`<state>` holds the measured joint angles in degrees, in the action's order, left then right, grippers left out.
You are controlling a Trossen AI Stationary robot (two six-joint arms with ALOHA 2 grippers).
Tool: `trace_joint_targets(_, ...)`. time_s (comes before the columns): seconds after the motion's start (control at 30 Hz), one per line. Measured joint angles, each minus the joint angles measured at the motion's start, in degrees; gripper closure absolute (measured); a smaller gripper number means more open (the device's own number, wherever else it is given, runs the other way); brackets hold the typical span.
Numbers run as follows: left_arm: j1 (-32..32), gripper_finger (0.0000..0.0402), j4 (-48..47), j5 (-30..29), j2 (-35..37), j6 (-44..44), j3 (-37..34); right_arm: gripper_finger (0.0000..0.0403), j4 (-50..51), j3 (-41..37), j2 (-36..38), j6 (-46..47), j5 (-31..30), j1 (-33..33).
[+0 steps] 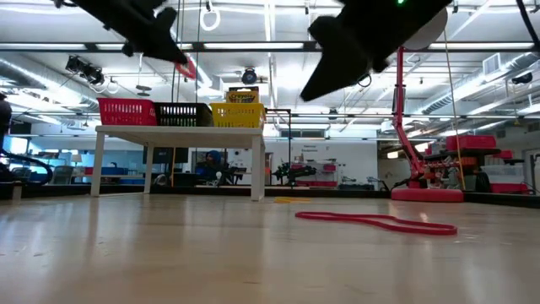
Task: Pick & Place Office Desk Supplies
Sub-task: Put the orange spring keychain into the black bin on the shelf, then put the orange rubber band into the red bin on the shelf
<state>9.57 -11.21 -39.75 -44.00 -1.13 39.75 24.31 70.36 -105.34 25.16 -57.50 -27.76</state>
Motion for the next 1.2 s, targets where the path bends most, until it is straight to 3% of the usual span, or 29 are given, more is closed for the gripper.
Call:
trace_joint_targets(0.1, 9.77, 0.0386, -6.23, 10.65, -2.89, -0.96, 2.84, 0.0398, -7.80, -2.63, 0.00, -5.46, 4.79, 1.83)
trace_joint_targets(0.27, 21.83, 0.0385, -8.78, 22.82, -8.81, -0.11, 5.44, 0.0398, -15.82, -5.11, 0.00, -11.64, 9.69, 3.68)
trace_joint_targets(0.47, 27.44, 0.0329, -8.93, 27.84, -14.55, 0.33, 6.58, 0.0397, -16.93, -6.13, 0.02, -13.79, 9.88, 3.98)
trace_joint_targets(0.7, 25.36, 0.0225, -12.29, 29.41, -14.32, 0.52, 9.08, 0.0400, -16.80, -6.15, 0.00, -13.87, 10.59, 3.94)
trace_joint_targets(0.83, 21.69, 0.0190, -12.95, 29.31, -11.21, 1.76, 10.86, 0.0399, -16.76, -6.15, 0.00, -13.90, 11.02, 3.95)
trace_joint_targets(1.0, 14.28, 0.0200, -12.95, 29.31, -7.55, 2.15, 10.82, 0.0399, -19.66, -9.32, 0.00, -13.92, 12.04, 4.04)
trace_joint_targets(1.2, 0.47, 0.0270, -13.63, 29.31, -8.40, 1.43, 10.73, 0.0399, -30.72, -15.96, 1.88, -14.67, 17.84, 5.67)
